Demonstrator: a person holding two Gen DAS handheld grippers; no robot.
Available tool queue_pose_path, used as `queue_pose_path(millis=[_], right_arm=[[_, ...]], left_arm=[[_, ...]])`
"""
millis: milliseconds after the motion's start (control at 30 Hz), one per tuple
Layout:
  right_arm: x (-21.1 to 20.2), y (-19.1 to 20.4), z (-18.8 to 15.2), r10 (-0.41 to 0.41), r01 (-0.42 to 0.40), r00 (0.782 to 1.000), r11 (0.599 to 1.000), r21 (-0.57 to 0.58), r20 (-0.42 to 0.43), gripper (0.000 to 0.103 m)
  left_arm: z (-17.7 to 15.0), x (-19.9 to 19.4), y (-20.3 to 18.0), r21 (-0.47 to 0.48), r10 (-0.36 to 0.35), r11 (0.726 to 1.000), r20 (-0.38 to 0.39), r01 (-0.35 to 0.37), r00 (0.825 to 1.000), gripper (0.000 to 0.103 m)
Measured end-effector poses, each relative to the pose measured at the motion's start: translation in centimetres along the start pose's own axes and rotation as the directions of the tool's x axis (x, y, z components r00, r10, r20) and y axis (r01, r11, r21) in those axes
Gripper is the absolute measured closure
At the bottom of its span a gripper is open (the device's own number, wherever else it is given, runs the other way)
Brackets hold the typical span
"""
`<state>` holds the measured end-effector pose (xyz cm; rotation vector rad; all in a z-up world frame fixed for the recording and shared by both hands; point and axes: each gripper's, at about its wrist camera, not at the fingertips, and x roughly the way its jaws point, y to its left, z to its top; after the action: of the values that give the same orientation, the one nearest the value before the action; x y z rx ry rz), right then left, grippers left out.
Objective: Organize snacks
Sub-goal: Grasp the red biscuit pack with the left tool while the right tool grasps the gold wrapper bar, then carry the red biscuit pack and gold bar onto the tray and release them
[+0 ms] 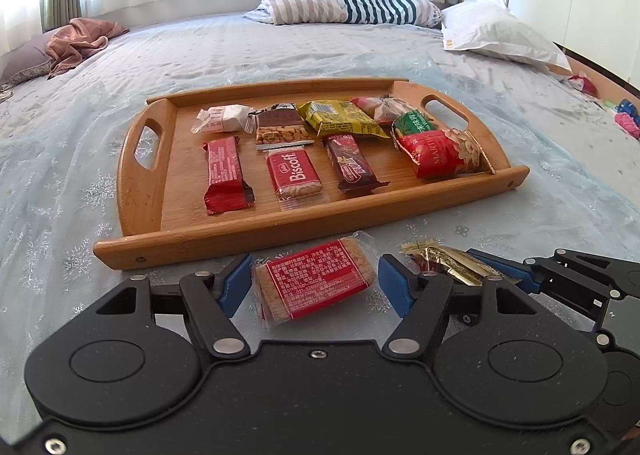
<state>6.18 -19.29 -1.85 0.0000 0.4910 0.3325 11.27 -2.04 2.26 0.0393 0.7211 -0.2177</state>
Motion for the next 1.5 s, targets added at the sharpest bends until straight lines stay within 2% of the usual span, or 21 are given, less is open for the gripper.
queue_pose_path(millis=[600, 1000, 1500], right_arm=[[-0.5, -0.4, 1.3, -0.049, 0.048, 0.998, 0.999, 0.025, 0.047, 0.068], [-0.6, -0.6, 3.2, -0.073, 0.072, 0.994, 0.997, 0.010, 0.087, 0.068], [1.7, -1.8, 7.9, -0.072, 0.072, 0.990, 0.997, 0.005, 0.123, 0.068]], left_arm=[[1.2, -0.9, 0.7, -0.009, 0.009, 1.000, 0.032, -0.008, 0.999, 0.037], [3.0, -1.7, 2.9, -0.060, 0.023, 0.998, 0.071, -0.019, 0.997, 0.037], [7.8, -1.2, 7.0, -0.136, 0.032, 0.991, 0.104, -0.018, 0.994, 0.038]])
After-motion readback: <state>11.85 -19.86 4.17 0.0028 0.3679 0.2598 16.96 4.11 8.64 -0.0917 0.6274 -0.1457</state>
